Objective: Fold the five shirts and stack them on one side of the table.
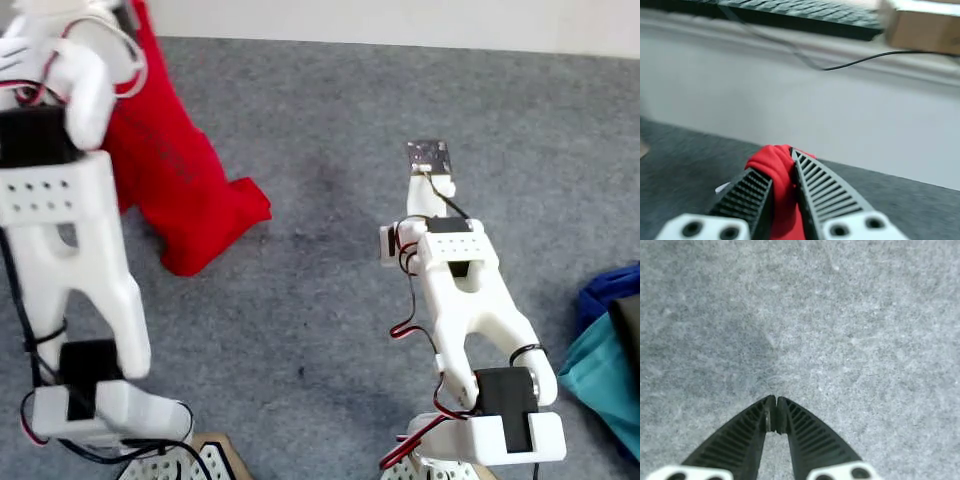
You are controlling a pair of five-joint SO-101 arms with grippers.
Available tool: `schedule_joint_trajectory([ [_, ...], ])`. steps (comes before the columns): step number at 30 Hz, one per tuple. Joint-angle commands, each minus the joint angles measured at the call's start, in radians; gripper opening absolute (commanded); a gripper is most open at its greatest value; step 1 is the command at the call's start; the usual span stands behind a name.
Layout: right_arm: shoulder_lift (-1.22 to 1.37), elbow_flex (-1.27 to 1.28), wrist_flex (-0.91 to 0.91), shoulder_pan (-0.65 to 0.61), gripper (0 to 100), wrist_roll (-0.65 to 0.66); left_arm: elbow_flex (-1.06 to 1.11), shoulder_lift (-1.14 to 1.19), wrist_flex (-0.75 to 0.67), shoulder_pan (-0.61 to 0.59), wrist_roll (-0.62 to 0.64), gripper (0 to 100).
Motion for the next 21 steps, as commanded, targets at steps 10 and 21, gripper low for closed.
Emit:
schedule_joint_trajectory([
  [10, -0.005, -0.008, -0.013, 0.010, 2.2, -0.011, -0.004, 0.102, -0.064, -0.463, -0.106, 25],
  [21, -0.004, -0.005, -0.013, 0.010, 2.2, -0.009, -0.007, 0.117, -0.072, -0.665, -0.052, 34],
])
